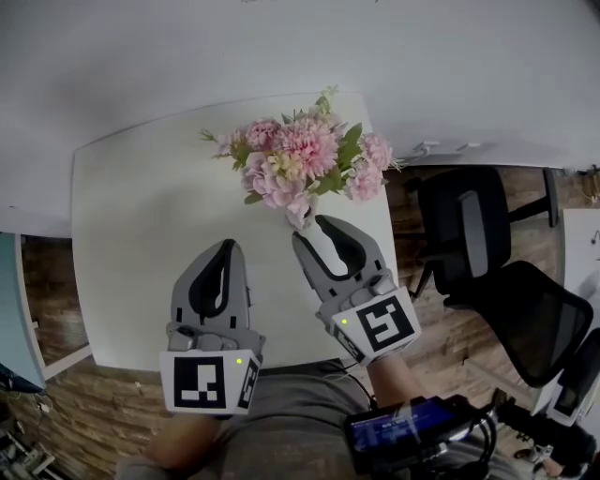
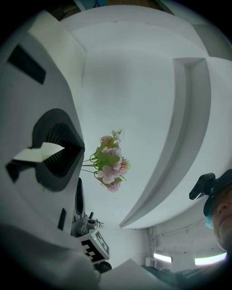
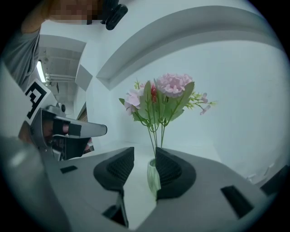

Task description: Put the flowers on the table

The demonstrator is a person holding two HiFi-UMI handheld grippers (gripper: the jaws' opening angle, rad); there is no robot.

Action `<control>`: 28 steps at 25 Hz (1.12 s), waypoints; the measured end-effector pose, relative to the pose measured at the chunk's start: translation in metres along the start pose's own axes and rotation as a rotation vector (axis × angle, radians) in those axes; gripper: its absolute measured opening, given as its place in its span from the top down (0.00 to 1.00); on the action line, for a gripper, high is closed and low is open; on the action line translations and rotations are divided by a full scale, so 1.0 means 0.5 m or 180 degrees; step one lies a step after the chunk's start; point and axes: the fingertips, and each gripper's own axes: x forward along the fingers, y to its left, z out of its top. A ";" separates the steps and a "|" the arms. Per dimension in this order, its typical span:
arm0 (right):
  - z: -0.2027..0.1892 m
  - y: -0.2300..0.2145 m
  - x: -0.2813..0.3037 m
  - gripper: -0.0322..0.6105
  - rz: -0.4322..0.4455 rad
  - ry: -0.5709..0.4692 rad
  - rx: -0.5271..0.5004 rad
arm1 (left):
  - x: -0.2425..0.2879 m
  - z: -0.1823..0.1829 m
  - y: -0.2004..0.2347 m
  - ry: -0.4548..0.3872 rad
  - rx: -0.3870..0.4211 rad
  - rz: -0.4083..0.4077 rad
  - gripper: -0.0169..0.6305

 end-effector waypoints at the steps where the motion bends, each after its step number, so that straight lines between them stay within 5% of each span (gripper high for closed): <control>1: 0.002 0.009 -0.006 0.72 -0.0022 -0.0020 0.0015 | -0.008 0.000 0.001 -0.0019 0.0005 -0.0022 0.96; 10: 0.051 0.097 -0.089 0.92 -0.0393 -0.0138 0.0193 | -0.100 0.043 -0.023 -0.0368 0.0062 -0.0230 0.96; 19: 0.113 0.224 -0.159 0.94 -0.0577 -0.0343 -0.0008 | -0.220 0.091 -0.043 -0.0695 0.0165 -0.0364 0.96; 28: 0.159 0.262 -0.196 0.94 -0.0648 -0.0502 -0.0196 | -0.283 0.126 -0.053 -0.0873 0.0253 -0.0396 0.96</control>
